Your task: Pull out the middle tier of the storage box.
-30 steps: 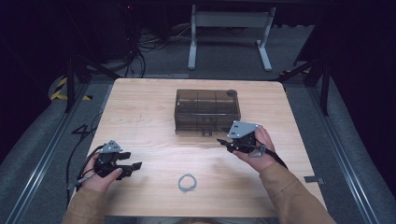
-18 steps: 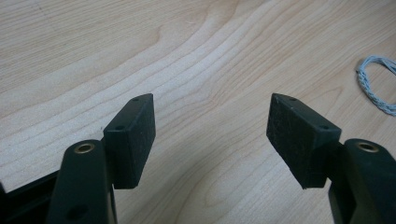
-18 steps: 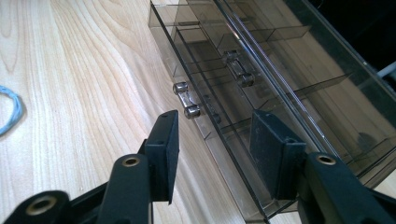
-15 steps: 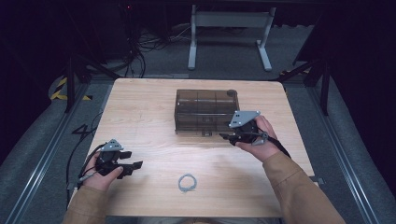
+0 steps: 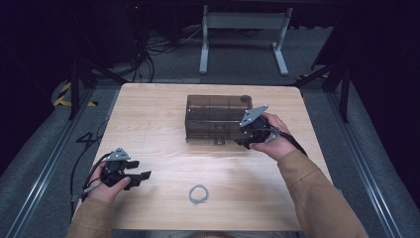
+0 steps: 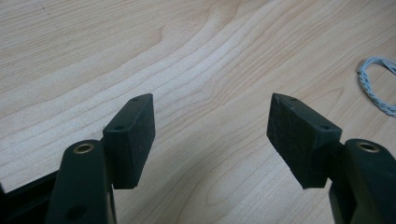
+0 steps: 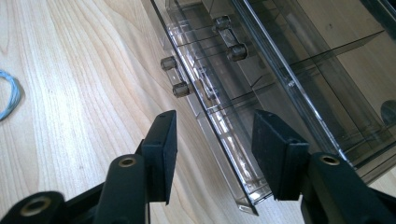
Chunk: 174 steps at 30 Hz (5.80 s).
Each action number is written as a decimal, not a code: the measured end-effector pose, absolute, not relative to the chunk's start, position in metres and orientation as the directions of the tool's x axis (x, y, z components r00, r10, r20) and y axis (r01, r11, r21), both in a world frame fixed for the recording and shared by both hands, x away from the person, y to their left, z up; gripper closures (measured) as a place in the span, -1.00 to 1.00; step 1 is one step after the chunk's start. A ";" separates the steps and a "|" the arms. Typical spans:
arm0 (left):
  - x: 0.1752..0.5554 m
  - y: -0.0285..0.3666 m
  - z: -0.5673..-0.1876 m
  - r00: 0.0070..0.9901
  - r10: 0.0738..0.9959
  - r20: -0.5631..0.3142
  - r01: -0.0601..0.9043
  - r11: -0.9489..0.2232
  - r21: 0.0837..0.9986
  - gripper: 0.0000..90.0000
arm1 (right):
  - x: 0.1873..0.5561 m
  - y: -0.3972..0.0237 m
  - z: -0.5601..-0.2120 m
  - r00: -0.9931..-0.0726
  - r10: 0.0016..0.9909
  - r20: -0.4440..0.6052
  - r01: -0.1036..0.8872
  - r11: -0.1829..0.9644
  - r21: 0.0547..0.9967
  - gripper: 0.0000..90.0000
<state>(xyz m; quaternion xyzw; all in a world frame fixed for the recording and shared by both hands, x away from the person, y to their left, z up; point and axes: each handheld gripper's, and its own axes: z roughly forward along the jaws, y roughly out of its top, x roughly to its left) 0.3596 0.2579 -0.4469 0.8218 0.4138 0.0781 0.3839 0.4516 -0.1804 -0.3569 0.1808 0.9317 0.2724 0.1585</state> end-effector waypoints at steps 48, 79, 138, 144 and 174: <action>0.351 0.267 -0.448 0.630 0.752 -0.194 0.627 -0.346 0.698 -0.26 | 0.491 -0.154 -0.385 -0.944 0.320 -0.083 0.271 0.893 0.359 0.44; 0.353 0.266 -0.449 0.633 0.750 -0.193 0.626 -0.349 0.697 -0.26 | 0.493 -0.150 -0.388 -0.959 0.271 -0.078 0.234 0.919 0.317 0.82; 0.356 0.262 -0.448 0.642 0.743 -0.190 0.620 -0.358 0.698 -0.26 | 0.455 -0.150 -0.390 -0.992 0.118 -0.050 0.099 0.954 0.282 0.94; 0.356 0.261 -0.448 0.643 0.741 -0.193 0.621 -0.358 0.697 -0.26 | 0.454 -0.149 -0.392 -0.991 0.127 -0.049 0.109 0.956 0.272 0.94; 0.356 0.261 -0.448 0.645 0.740 -0.192 0.621 -0.360 0.697 -0.26 | 0.450 -0.154 -0.390 -0.984 0.170 -0.042 0.151 0.946 0.287 0.72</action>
